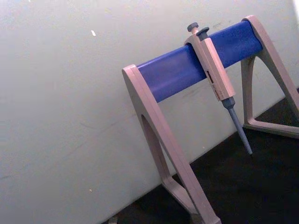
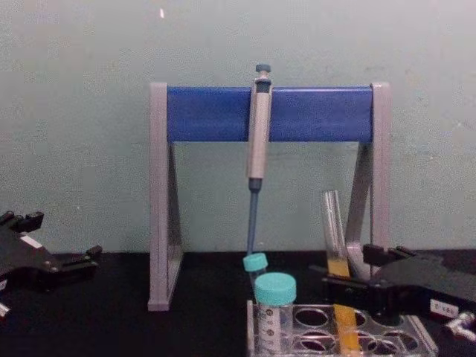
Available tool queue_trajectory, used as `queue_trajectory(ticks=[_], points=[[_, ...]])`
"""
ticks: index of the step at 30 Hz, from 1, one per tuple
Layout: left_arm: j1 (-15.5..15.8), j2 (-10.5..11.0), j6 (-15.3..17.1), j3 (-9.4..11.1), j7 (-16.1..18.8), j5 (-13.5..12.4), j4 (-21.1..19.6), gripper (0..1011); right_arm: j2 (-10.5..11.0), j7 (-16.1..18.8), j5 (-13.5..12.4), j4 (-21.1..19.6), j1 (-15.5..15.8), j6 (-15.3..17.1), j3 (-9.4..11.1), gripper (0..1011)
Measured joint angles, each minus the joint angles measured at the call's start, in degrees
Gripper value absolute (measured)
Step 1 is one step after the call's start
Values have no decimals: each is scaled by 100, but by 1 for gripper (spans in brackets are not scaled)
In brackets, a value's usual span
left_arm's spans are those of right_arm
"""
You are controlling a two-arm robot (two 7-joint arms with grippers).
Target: Pick up the test tube from the test tube rack, shake it, then place it back into the test tube rack.
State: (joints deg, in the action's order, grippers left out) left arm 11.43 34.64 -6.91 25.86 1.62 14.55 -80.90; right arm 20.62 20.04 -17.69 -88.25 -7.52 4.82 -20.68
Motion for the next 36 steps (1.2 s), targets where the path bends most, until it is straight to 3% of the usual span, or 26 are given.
queue_trajectory(ticks=[8, 15, 21, 28, 36], points=[[0, 0, 0, 0, 0, 0, 0, 1001, 129, 83, -47, -164, 180, -252, 134, 1000], [0, 0, 0, 0, 0, 0, 0, 1002, 224, -176, -50, -478, 666, -701, 502, 1000], [0, 0, 0, 0, 0, 0, 0, 1001, -9, -833, 160, -498, 1055, -860, 919, 1000], [0, 0, 0, 0, 0, 0, 0, 1001, -293, -1267, 370, -275, 1143, -877, 1124, 1000], [0, 0, 0, 0, 0, 0, 0, 1001, -445, -1408, 623, -21, 1112, -623, 1159, 1000]])
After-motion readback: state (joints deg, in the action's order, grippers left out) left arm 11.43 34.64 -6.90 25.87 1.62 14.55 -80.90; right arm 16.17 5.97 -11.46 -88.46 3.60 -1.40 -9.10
